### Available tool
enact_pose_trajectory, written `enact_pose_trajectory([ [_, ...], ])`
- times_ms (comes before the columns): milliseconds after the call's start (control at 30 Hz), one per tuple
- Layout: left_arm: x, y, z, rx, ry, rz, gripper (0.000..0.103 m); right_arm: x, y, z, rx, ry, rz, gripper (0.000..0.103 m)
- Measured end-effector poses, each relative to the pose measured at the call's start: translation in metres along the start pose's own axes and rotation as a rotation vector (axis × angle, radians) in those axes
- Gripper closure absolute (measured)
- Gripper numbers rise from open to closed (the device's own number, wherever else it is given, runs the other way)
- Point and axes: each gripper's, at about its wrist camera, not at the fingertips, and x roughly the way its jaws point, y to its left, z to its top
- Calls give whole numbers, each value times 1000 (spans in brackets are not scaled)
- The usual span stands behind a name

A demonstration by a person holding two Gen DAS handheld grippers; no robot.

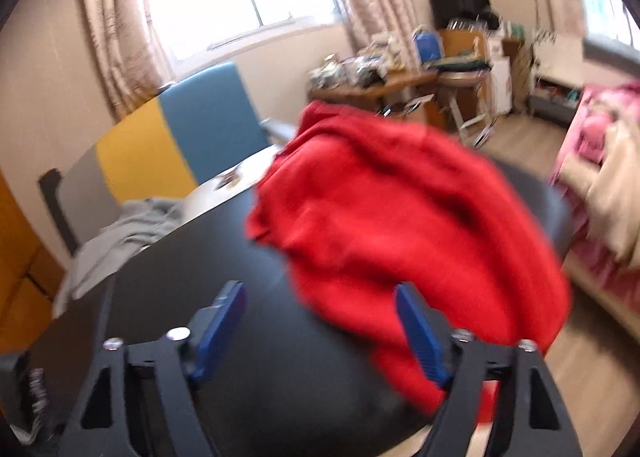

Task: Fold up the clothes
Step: 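Move both grippers toward the crumpled red sweater on the table, then grasp the red sweater edge with the right gripper and pull it open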

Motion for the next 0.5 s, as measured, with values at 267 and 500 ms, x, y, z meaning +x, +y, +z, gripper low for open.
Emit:
enact_pose_trajectory([
  [267, 2, 29, -2, -69, 20, -48, 57, 70, -47, 83, -91, 37, -204, 30],
  [500, 9, 40, 0, -107, 46, -48, 57, 128, -82, 97, -47, 188, -254, 45],
])
